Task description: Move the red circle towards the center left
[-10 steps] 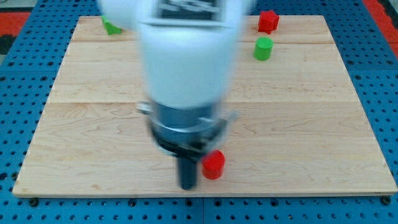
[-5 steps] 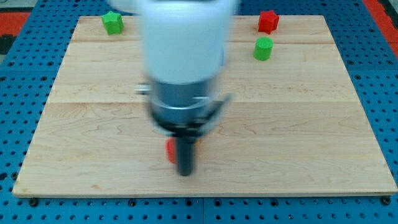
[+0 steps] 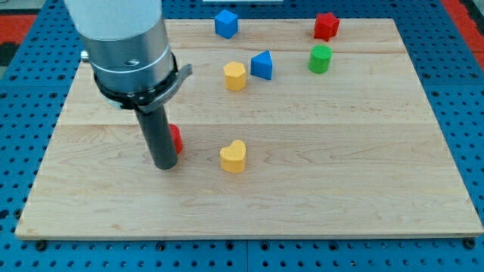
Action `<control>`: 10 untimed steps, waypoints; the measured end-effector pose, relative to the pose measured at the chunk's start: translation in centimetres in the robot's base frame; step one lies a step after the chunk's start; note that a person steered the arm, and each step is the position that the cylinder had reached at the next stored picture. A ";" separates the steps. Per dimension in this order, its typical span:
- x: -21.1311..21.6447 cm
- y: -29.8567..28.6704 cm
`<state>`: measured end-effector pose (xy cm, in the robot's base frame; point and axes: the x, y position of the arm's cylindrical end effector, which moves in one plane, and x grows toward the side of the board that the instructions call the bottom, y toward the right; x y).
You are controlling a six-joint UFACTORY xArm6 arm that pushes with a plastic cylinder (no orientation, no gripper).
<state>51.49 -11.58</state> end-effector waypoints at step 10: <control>-10.7 -11.8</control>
